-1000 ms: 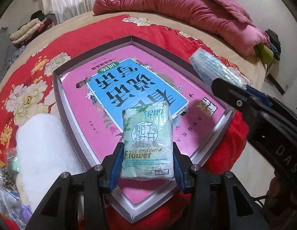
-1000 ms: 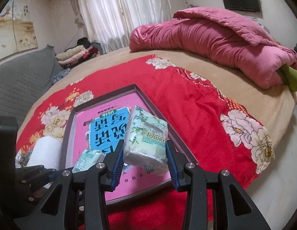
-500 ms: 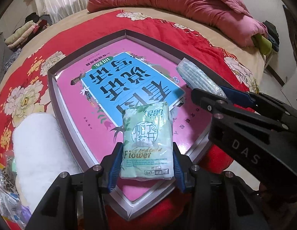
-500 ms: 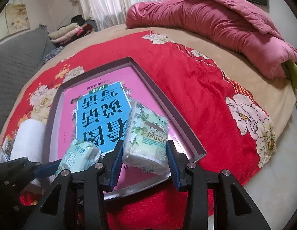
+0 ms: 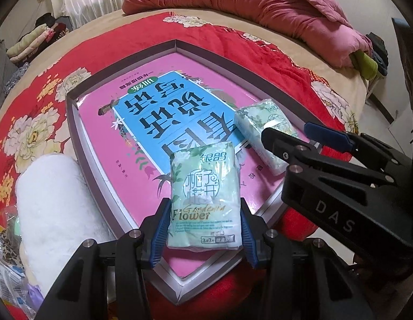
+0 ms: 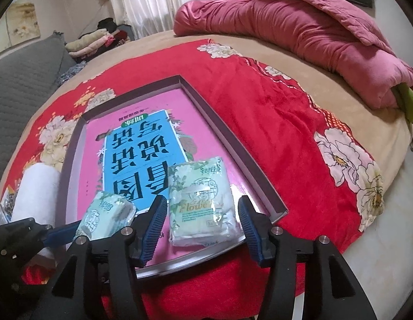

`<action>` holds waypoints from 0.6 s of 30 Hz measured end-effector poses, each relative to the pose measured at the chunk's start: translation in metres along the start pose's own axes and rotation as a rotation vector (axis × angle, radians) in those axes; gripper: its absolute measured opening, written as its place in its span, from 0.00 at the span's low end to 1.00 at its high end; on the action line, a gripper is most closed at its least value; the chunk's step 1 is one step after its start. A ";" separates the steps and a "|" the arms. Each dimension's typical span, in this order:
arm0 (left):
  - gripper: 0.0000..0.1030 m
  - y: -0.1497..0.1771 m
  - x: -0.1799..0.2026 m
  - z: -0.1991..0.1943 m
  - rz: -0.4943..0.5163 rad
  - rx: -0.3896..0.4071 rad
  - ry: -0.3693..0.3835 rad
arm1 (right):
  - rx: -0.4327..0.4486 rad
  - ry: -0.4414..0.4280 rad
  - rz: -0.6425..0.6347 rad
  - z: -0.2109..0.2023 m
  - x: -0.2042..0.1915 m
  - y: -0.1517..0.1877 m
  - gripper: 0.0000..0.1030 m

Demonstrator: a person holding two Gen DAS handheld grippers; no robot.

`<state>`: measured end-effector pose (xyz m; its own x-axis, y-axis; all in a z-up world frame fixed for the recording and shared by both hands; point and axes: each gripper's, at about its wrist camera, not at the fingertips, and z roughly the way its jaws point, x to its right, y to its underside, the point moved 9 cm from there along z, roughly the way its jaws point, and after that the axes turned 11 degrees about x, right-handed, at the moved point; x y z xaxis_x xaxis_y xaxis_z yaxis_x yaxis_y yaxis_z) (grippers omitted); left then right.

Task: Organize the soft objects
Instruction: 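Carry the green tissue pack with the left tool onto the pink tray, then open the left tool to release the tissue pack on the tray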

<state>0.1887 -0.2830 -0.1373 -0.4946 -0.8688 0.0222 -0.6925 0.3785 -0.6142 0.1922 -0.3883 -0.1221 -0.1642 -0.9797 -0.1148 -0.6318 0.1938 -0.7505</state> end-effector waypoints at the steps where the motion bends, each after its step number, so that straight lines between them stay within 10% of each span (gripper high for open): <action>1: 0.46 0.000 0.000 0.000 0.002 0.000 -0.003 | -0.001 0.000 0.004 0.000 0.001 0.000 0.59; 18: 0.52 -0.003 0.002 -0.011 -0.054 0.021 0.067 | 0.048 0.108 -0.011 -0.009 0.020 -0.006 0.60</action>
<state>0.1839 -0.2825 -0.1266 -0.4908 -0.8645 0.1080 -0.7085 0.3239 -0.6270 0.1862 -0.4085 -0.1139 -0.2401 -0.9700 -0.0377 -0.5976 0.1783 -0.7817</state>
